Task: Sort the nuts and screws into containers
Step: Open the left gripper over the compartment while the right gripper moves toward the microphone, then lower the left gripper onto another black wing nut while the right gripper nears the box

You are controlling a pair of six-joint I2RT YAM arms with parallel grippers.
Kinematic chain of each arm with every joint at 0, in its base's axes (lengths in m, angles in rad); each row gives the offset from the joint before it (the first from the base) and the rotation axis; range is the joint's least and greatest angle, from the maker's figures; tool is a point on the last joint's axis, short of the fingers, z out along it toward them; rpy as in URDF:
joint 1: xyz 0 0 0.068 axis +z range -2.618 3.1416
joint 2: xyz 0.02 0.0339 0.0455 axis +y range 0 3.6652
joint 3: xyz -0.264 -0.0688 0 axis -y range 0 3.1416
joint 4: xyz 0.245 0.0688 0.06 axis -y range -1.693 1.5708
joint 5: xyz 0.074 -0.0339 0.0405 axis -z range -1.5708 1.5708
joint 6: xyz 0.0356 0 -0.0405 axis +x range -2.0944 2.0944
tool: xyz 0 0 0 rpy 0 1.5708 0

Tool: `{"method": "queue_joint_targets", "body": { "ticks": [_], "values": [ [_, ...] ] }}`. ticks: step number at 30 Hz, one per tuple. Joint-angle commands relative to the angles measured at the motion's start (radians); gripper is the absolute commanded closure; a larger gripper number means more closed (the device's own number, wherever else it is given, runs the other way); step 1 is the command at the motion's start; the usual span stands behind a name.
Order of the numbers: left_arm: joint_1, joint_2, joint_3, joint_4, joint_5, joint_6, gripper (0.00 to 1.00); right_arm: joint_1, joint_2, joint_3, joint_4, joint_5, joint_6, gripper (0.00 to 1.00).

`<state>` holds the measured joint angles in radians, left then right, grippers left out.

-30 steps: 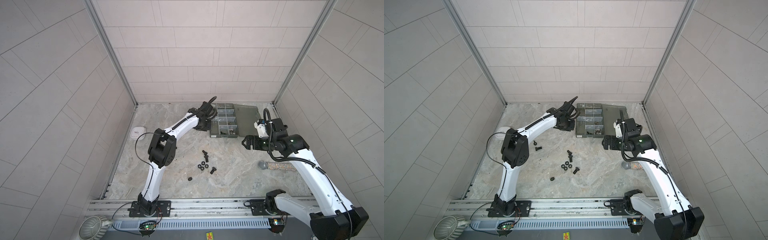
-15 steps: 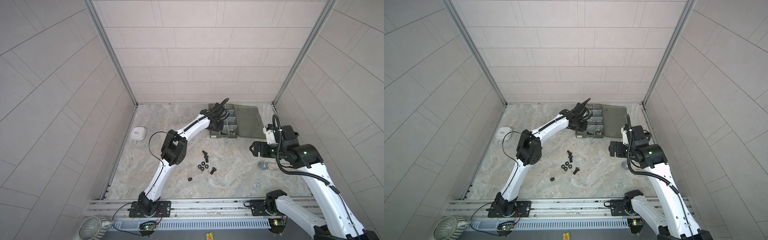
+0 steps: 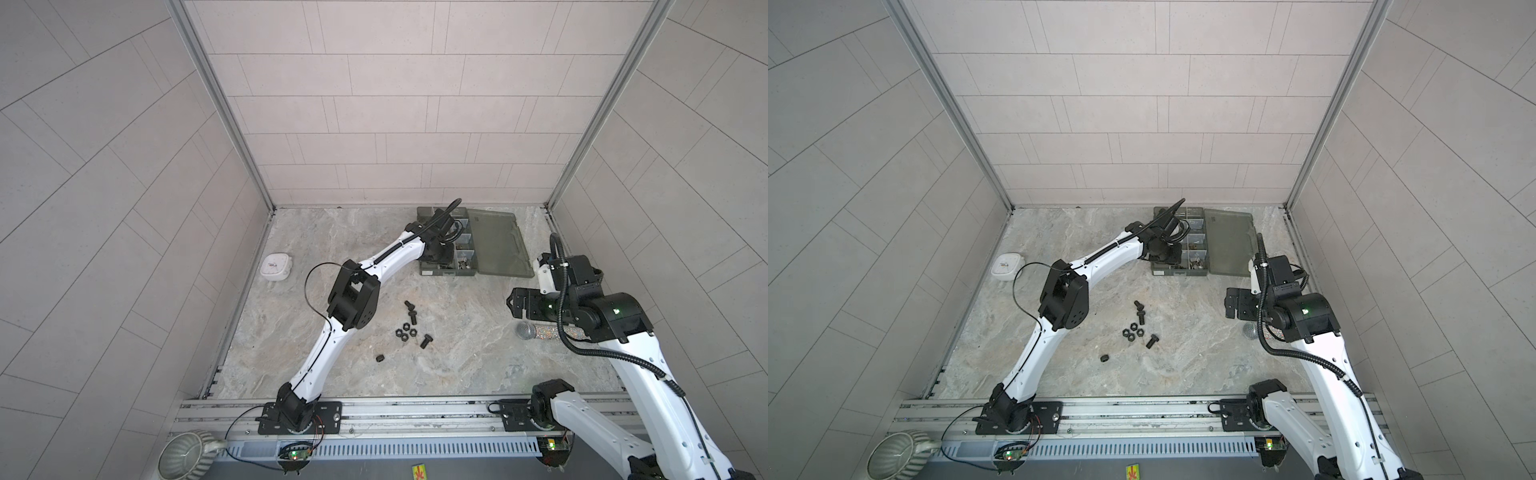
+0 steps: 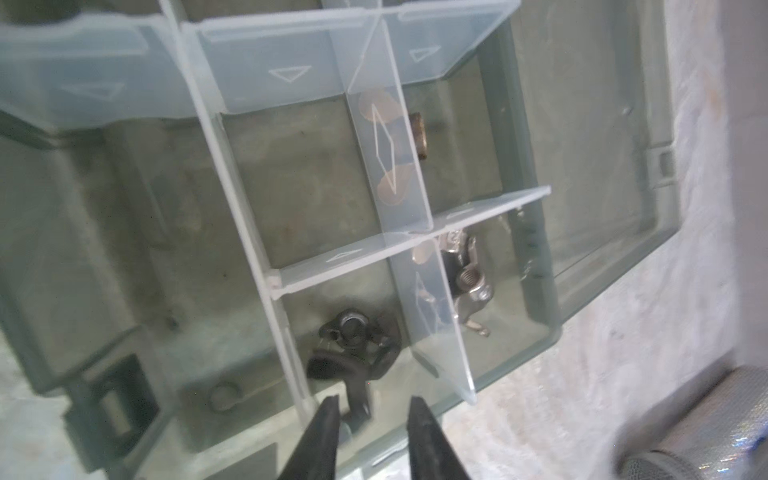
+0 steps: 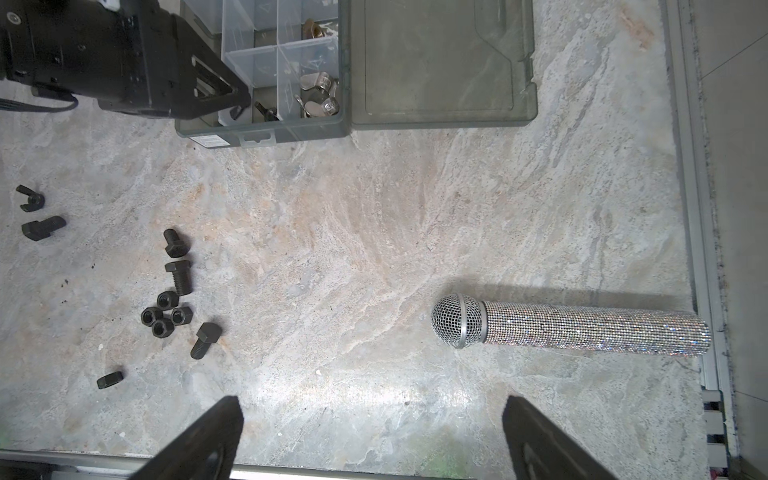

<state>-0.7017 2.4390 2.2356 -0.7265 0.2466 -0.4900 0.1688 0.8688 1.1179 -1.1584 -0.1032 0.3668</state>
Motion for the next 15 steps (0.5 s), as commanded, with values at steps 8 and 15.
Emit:
{"method": "queue_joint_targets", "body": {
  "ticks": [8, 15],
  "values": [
    [-0.002, -0.071, 0.027, 0.053, -0.008, 0.007, 0.48, -0.006, -0.008, 0.023, -0.029, 0.03, -0.011, 0.01],
    [0.052, -0.317, -0.232, 0.094, -0.13, 0.02, 0.48, -0.006, 0.07, 0.036, 0.039, -0.042, -0.011, 0.01]
  ]
}}
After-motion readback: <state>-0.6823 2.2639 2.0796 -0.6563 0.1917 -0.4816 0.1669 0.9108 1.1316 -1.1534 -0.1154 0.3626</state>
